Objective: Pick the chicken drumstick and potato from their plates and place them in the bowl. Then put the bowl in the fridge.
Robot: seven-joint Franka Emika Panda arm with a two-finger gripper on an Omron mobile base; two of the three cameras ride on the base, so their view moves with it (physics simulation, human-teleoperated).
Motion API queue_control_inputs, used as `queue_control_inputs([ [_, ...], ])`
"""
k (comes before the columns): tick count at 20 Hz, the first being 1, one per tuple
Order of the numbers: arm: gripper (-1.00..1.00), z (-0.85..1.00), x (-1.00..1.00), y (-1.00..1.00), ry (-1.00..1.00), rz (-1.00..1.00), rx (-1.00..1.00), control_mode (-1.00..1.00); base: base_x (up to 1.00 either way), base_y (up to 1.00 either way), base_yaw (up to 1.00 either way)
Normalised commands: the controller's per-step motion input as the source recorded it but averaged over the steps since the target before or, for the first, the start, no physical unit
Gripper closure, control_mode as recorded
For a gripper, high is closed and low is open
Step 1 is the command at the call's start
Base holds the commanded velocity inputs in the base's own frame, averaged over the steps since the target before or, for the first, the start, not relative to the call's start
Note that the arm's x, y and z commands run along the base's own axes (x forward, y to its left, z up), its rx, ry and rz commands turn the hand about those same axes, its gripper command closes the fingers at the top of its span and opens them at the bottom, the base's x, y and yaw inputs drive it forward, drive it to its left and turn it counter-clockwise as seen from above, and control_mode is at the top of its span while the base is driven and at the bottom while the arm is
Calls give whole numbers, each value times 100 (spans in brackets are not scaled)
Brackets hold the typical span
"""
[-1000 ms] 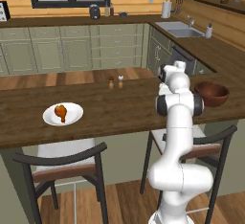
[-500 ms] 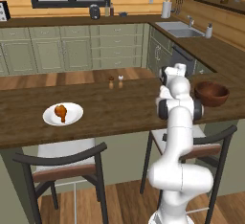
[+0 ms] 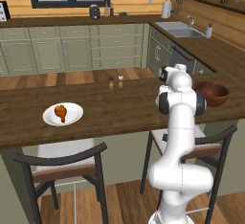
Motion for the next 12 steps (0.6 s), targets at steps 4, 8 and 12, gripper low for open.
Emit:
queue_control_inputs([
  [4,100,42,-96,40,-21,-7,-9,-100,0,0,0],
  [8,100,69,-98,1,-5,-12,-8,-100,0,0,0],
  [12,100,99,-64,0,-2,-16,-5,-100,0,0,0],
])
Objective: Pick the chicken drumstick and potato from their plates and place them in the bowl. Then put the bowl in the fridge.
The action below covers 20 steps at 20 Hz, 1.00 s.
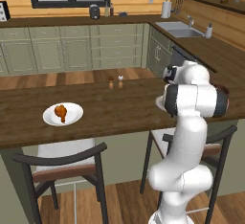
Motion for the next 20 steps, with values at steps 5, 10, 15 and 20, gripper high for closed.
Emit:
queue_control_inputs([
  [5,100,95,-16,-10,-6,-20,-10,-100,0,0,0],
  [10,100,75,0,-49,-10,-27,-13,-100,0,0,0],
  [15,100,37,5,-63,-1,-27,-11,-100,0,0,0],
  [20,100,5,11,-56,-5,-24,-13,-100,0,0,0],
])
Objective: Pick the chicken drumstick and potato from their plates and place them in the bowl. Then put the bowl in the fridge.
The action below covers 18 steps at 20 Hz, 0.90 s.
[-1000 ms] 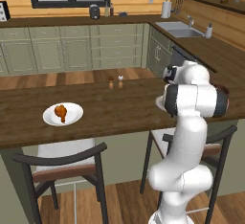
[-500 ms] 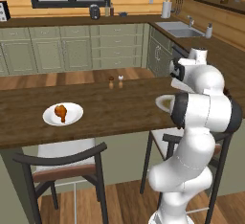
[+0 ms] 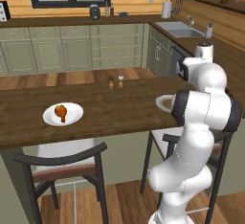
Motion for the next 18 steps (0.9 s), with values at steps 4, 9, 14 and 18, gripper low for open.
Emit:
queue_control_inputs([
  [4,100,13,27,-69,0,-24,-7,-100,0,0,0],
  [9,100,0,47,-61,0,-12,0,-100,0,0,0],
  [14,100,0,33,-61,1,0,6,-100,0,0,0],
  [18,100,-18,47,-47,1,0,3,-100,0,0,0],
])
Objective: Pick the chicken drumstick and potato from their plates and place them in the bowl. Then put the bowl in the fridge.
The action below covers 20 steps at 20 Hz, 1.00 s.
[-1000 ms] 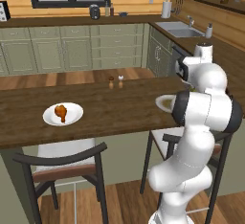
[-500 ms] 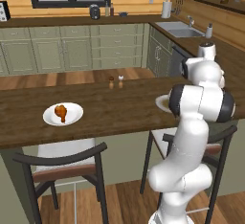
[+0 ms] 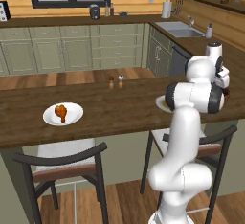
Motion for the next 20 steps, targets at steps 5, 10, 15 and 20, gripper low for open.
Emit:
queue_control_inputs([
  [5,100,-28,51,-37,0,0,2,-100,0,0,0],
  [10,100,-35,40,-13,-3,1,0,-100,0,0,0],
  [15,100,-33,50,-14,0,2,0,-100,0,0,0],
  [20,100,-52,0,0,0,1,0,-100,0,0,0],
])
